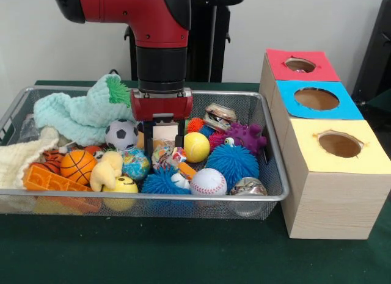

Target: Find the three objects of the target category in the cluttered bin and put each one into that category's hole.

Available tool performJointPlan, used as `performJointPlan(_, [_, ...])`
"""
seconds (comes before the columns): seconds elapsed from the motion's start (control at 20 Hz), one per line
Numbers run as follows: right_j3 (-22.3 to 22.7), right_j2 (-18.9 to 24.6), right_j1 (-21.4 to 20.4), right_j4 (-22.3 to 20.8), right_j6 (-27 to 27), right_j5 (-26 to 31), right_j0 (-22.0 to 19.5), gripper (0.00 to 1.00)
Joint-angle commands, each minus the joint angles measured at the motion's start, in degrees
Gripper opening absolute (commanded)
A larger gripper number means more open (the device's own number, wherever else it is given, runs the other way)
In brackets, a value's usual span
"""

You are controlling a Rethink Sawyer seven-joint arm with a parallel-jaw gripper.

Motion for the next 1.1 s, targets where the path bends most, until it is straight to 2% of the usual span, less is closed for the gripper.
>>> performJointPlan(0.05, [-3.3,1.2,-0.1,2.1,1.8,8.1,0.9,1.0])
performJointPlan(0.25, [-6.5,-0.2,6.8,1.5,5.5,0.8,3.4,1.0])
performJointPlan(0.35, [-7.6,0.1,9.5,1.4,6.0,-1.5,3.2,1.0])
performJointPlan(0.65, [-10.9,1.1,15.9,0.4,6.1,-7.4,1.8,1.0])
performJointPlan(0.8, [-10.6,0.9,16.8,0.5,6.4,-9.4,1.1,1.0])
performJointPlan(0.85, [-10.4,0.5,17.0,0.8,6.3,-10.2,1.1,0.0])
performJointPlan(1.1, [-10.4,0.3,16.7,0.9,5.3,-8.9,1.1,0.0])
